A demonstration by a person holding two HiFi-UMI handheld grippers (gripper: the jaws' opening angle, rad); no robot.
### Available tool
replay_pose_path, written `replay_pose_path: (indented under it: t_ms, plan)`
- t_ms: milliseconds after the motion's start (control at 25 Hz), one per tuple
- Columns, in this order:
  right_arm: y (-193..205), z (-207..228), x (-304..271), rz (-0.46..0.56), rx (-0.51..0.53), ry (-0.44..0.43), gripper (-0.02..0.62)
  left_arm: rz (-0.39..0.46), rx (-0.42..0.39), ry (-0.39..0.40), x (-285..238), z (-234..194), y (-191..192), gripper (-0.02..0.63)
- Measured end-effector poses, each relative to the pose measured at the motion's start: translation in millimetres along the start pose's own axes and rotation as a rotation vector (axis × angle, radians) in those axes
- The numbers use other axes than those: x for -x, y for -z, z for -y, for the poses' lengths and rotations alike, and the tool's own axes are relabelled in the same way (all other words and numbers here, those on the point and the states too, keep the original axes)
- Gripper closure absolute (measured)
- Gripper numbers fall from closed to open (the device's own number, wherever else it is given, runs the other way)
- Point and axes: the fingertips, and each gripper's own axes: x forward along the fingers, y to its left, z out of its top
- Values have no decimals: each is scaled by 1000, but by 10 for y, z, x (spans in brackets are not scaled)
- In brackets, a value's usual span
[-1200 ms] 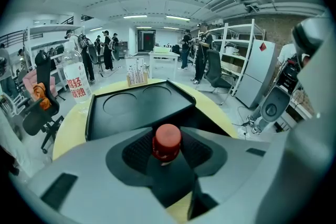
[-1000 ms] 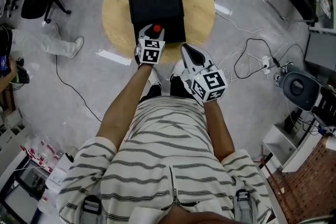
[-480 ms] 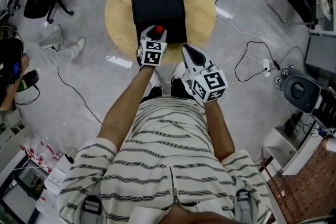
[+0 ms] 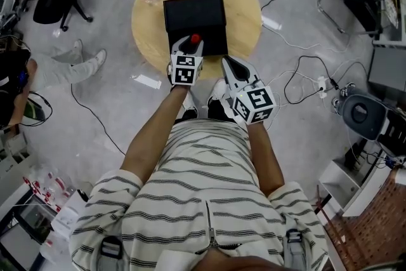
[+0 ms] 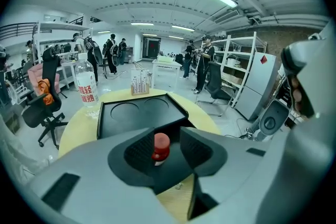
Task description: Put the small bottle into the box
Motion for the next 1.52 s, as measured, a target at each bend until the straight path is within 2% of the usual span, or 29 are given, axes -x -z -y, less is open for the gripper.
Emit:
replay_pose_path:
  t_ms: [520, 960, 1520]
  plan:
    - [-81, -177, 36, 23, 29, -4, 566, 43, 26, -2, 346, 34, -60, 485]
    - [-137, -335, 64, 43, 62, -11, 566, 103, 30, 60, 679, 104, -158, 565]
    - [-215, -520, 38, 67, 83, -24, 566, 203, -14, 88, 1171, 134, -352, 584]
